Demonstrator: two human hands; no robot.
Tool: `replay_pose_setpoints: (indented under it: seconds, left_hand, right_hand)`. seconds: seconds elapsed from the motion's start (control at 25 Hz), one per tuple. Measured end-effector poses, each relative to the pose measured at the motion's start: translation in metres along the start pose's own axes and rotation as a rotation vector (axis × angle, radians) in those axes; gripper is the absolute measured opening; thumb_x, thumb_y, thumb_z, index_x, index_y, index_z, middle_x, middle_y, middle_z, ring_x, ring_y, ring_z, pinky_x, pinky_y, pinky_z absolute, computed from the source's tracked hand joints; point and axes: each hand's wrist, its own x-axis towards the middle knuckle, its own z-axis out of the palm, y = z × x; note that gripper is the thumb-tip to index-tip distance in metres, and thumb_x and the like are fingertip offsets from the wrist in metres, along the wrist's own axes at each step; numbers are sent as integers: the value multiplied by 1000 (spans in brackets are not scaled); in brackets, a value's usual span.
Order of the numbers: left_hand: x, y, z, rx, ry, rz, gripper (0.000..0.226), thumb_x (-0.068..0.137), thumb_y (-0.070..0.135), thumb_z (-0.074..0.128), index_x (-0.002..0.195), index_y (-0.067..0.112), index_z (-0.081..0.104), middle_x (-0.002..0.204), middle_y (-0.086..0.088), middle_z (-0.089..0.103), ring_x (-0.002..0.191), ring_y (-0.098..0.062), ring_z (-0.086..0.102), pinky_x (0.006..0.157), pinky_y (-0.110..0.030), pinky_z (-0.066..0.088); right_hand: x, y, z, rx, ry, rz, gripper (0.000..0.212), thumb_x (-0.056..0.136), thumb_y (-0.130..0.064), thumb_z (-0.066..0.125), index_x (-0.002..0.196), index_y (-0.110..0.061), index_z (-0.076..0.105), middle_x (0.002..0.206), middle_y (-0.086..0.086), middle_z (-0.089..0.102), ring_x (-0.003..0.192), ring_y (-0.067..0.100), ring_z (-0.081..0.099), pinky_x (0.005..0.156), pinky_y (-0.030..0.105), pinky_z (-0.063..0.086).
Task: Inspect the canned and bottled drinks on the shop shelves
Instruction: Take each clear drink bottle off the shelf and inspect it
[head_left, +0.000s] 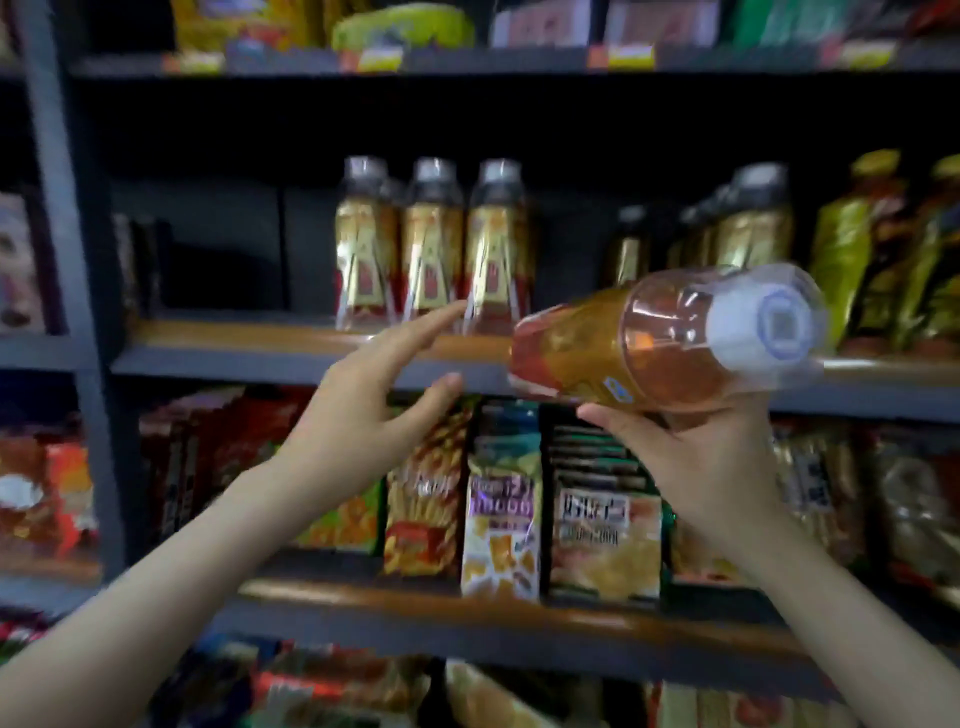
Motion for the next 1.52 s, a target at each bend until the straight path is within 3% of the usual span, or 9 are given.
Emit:
replay_pose_setpoints:
  seconds: [0.12, 0.2, 0.36, 0.56, 0.76, 0.92, 1.08, 1.4, 1.52]
  left_hand:
    - [40, -18, -3, 233, 105, 110, 53, 94, 37, 53, 144, 39, 35, 147, 4, 42, 135, -13, 38, 104, -24, 29]
    - [60, -30, 3, 379, 151, 149, 58, 93, 30, 59, 147, 29, 38, 150, -11, 38, 137, -28, 36, 104, -34, 31]
    - [102, -49, 20, 527, 168, 232, 67, 84, 23, 71, 145, 16, 44, 146, -25, 39, 133, -43, 38, 108, -53, 33]
    - [128, -65, 34, 608, 63, 296, 60, 89, 46, 41, 143, 22, 45, 157, -10, 28, 146, -33, 19, 115, -49, 5]
    - [133, -78, 37, 604, 56, 292, 68, 88, 55, 25, 148, 26, 37, 159, -8, 22, 148, -29, 16, 117, -45, 1]
    - [132, -82, 39, 579, 65, 299, 64, 91, 53, 28, 148, 26, 38, 158, -8, 27, 146, -27, 22, 118, -43, 2]
    - [133, -85, 43, 604, 105, 325, 62, 92, 51, 31, 147, 24, 40, 155, -10, 32, 146, -27, 23, 118, -45, 6]
    - [142, -91, 48, 687, 157, 397, 61, 94, 51, 32, 149, 26, 35, 160, -9, 19, 148, -24, 10, 120, -42, 4]
    - [140, -92, 48, 692, 175, 394, 60, 94, 50, 33, 149, 25, 35, 159, -11, 22, 147, -24, 12, 119, -41, 3]
  right_hand:
    - [49, 0, -9, -198, 100, -148, 80, 68, -67, 69, 111, 0, 60, 106, -7, 64, 104, -15, 52, 89, -2, 33]
    - [72, 4, -11, -251, 101, -96, 88, 68, -47, 77, 131, 5, 44, 122, 1, 53, 106, -8, 49, 86, -4, 33]
    - [115, 19, -11, -364, 15, 112, 92, 69, -17, 85, 142, -20, 29, 119, -18, 49, 106, -7, 47, 92, 7, 37]
    - [160, 56, -8, -341, -139, 458, 87, 73, -19, 83, 142, -28, 30, 123, -6, 56, 107, 13, 55, 80, 27, 44]
    - [186, 86, -2, -356, -275, 627, 104, 80, -29, 77, 150, -36, 0, 146, 7, 40, 121, 27, 49, 82, 39, 48]
    - [188, 95, 0, -542, -323, 541, 117, 82, -30, 75, 147, -40, -23, 158, 10, 21, 121, 28, 51, 96, 37, 46]
    - [183, 105, 15, -736, -420, 431, 128, 76, -26, 80, 143, -44, -27, 156, 7, -30, 145, 32, 15, 105, 34, 35]
    - [204, 134, 12, -888, -383, 549, 122, 83, -5, 72, 144, -39, -29, 156, 12, -26, 127, 32, 48, 76, 26, 46]
    - [211, 146, 6, -1057, -430, 572, 121, 88, -8, 67, 133, -33, -42, 156, 19, -23, 131, 37, 43, 91, 31, 49]
